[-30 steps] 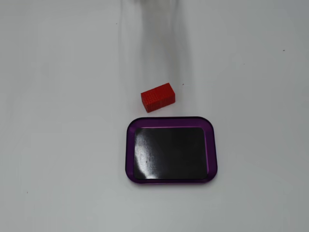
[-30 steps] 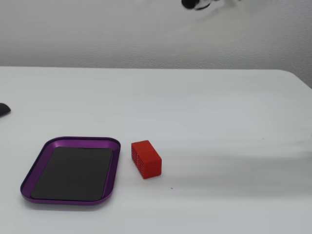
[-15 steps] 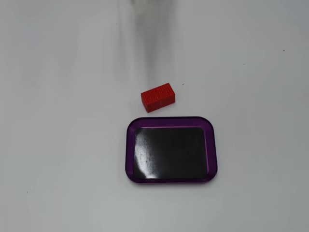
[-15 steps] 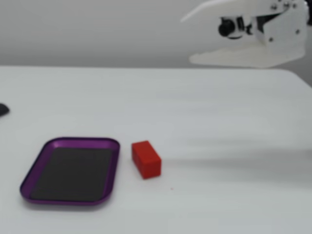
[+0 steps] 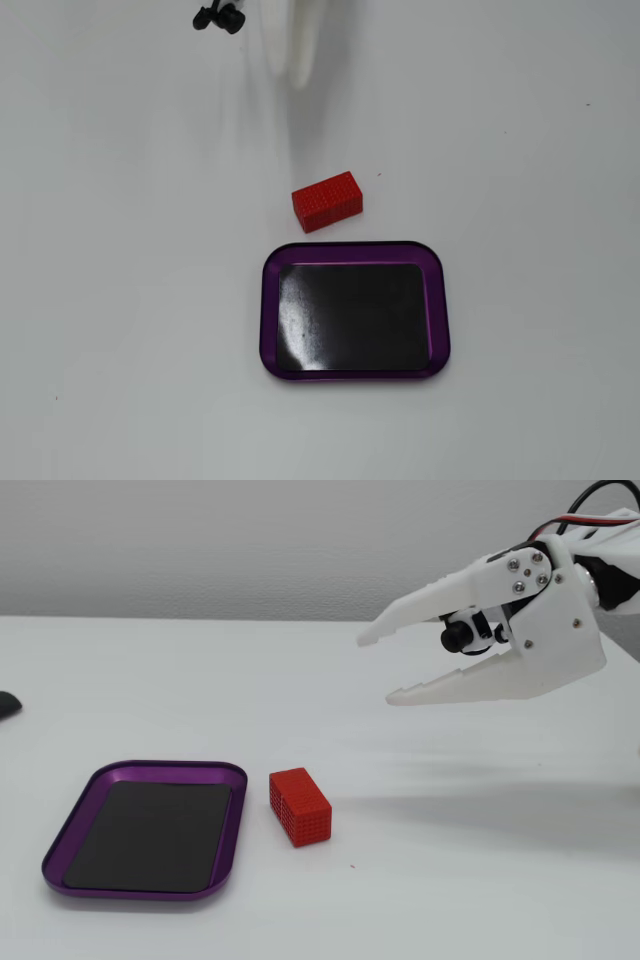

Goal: Remove the cube from the box.

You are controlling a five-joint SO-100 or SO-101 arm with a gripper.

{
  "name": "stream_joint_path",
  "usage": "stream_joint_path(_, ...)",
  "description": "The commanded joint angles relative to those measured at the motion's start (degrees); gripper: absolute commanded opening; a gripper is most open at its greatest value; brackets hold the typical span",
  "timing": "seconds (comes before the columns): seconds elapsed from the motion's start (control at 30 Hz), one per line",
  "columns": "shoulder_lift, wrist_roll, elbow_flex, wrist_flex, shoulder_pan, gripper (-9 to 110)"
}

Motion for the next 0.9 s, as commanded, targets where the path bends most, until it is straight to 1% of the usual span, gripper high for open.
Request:
stream_joint_path(0.0, 0.6, -1.2, 0.4, -0.8, 0.1, 0)
stream_joint_path(0.03, 0.6, -1.5, 0.4, -0.8, 0.1, -1)
stream_joint_path(0.87, 0.6, -1.7, 0.5, -1.0, 0.2, 0)
